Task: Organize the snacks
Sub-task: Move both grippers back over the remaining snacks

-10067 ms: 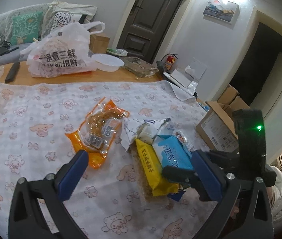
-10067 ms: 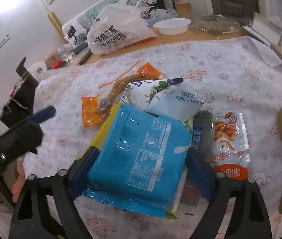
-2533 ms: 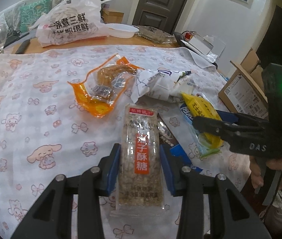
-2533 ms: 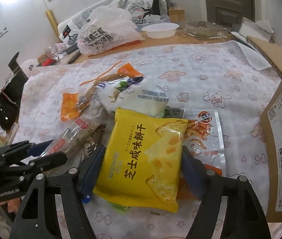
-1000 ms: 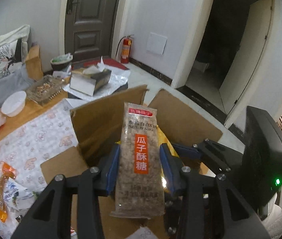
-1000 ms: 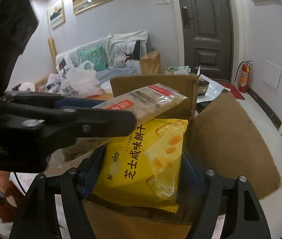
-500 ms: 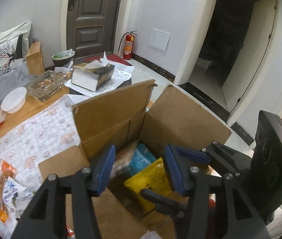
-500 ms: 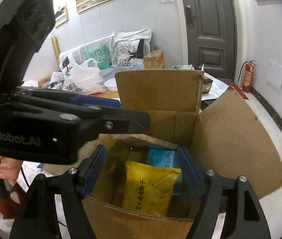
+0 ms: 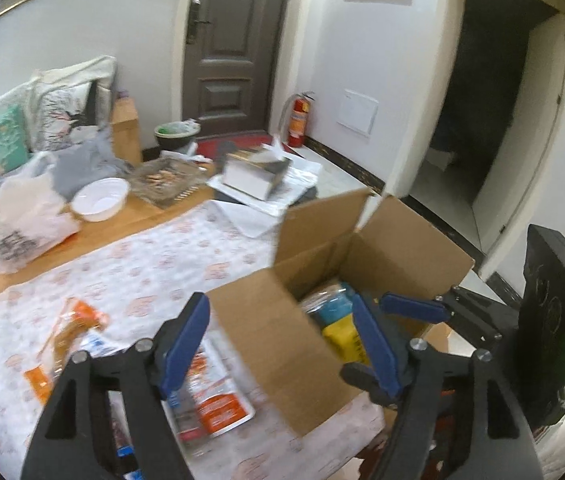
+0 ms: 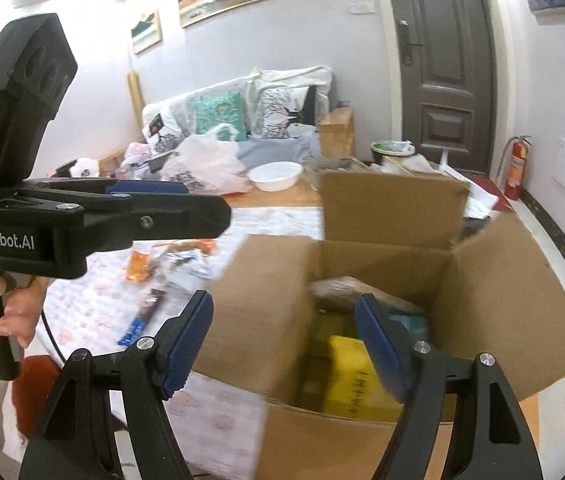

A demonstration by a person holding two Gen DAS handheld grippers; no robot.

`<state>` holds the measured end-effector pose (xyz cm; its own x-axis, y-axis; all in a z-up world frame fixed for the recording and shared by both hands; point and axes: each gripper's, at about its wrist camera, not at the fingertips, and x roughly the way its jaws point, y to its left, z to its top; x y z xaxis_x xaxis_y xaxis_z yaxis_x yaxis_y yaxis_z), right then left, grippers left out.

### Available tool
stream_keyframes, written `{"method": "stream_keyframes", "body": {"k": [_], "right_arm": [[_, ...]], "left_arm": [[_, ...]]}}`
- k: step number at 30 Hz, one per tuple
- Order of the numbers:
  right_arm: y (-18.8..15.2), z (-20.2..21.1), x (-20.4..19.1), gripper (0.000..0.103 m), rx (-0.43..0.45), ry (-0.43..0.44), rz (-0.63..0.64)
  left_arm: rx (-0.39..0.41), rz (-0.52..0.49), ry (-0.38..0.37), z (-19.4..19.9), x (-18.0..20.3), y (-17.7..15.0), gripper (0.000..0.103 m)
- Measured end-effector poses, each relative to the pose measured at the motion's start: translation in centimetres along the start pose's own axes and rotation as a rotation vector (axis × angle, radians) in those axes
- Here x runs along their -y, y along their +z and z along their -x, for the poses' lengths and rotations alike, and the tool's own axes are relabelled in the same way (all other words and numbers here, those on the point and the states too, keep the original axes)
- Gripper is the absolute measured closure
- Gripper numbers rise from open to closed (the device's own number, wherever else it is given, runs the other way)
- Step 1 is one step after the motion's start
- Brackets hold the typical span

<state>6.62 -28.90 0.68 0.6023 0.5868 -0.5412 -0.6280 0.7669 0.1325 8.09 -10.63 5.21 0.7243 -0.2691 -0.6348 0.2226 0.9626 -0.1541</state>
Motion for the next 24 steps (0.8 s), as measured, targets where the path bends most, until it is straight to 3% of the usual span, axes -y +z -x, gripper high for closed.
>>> {"method": "stream_keyframes", "body": {"k": [8, 13, 19, 24], "right_arm": [[1.0, -1.9, -7.0, 0.032, -0.038, 0.081, 0.068], [1.1, -4.9, -11.2, 0.032, -0.099, 0.127, 0.103], [1.0, -9.7, -14.8, 0.032, -0.182, 0.172, 0.104], [0.7, -14.0, -15.4, 0.032, -0.241, 0.147, 0.061]], "left_arm": [[0.048, 0.081, 0.090, 5.6, -7.2, -4.2, 0.028], [0.052, 0.146, 0.098, 6.8, -11.7, -6.9, 0.027], [0.021, 0.210, 0.100, 5.6, -16.5, -9.1, 0.027], [-0.038, 0.242, 0.078, 1.9, -19.4, -9.2, 0.027]]}}
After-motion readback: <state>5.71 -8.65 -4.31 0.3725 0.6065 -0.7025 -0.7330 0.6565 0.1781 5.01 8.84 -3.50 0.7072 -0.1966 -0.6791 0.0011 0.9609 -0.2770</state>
